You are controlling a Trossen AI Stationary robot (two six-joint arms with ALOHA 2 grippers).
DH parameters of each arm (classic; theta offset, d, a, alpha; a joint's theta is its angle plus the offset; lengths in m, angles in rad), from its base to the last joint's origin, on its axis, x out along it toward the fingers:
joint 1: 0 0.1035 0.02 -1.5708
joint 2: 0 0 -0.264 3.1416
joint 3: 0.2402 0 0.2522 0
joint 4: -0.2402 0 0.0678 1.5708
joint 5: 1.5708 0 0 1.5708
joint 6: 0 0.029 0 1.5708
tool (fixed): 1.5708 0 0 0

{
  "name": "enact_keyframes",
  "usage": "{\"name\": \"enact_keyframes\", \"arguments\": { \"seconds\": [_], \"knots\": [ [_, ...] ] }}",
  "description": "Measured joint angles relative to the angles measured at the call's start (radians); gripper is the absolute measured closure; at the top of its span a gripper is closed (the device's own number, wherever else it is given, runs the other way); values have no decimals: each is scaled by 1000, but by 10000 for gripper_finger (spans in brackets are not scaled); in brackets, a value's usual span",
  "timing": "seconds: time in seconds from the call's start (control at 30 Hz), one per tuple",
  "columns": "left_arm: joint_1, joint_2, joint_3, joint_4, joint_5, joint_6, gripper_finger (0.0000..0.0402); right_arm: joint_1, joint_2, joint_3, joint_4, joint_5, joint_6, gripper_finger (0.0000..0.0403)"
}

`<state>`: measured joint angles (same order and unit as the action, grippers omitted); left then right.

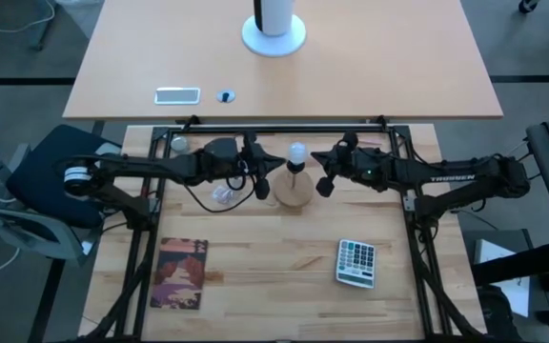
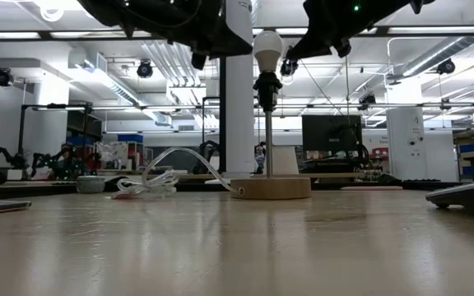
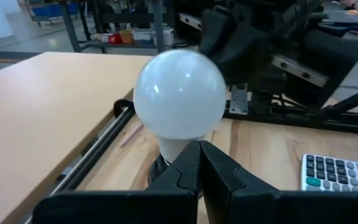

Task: Screw lightbulb
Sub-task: Insert the lightbulb into the lamp

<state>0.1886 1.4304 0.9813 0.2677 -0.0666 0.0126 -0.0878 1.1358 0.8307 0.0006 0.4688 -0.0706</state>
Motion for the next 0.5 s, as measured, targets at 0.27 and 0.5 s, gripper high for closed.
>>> {"name": "enact_keyframes", "arguments": {
  "seconds": [0.27,0.5],
  "knots": [
    [1,22,0,41,-3,-7,401,-19,1,0,36,-84,1,403],
    [2,22,0,42,-22,-7,401,-20,1,0,35,-136,20,403]
  ]
}}
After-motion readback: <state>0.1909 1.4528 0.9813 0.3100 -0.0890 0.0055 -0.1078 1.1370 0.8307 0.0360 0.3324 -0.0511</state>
